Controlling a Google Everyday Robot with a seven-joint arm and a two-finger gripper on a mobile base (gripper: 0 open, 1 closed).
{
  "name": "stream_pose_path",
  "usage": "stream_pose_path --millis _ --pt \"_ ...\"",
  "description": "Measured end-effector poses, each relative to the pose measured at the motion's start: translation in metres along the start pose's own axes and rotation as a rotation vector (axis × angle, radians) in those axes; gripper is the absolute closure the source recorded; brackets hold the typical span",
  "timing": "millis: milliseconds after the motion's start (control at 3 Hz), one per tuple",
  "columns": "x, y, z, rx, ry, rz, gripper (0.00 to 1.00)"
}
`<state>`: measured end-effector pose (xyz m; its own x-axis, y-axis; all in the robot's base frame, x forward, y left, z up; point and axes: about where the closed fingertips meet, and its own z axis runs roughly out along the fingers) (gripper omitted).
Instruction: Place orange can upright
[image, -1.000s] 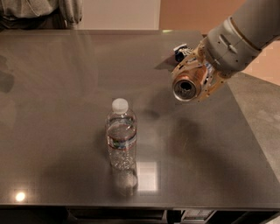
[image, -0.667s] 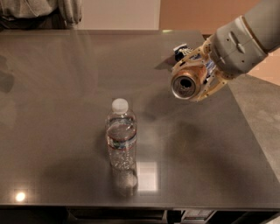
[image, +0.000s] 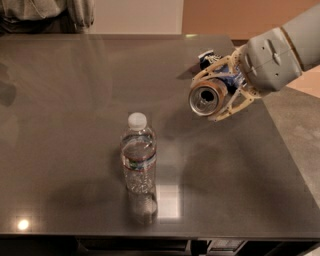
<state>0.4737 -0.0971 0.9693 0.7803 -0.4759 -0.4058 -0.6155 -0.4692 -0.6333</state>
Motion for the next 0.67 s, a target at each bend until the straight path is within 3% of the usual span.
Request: stream_pose_path --millis 333,667 --pt "-0.0001 0.0000 0.0000 0.000 0.000 0.000 1.00" --pt "0.0018 -0.0006 0.0020 0.038 0.019 0.057 1.00"
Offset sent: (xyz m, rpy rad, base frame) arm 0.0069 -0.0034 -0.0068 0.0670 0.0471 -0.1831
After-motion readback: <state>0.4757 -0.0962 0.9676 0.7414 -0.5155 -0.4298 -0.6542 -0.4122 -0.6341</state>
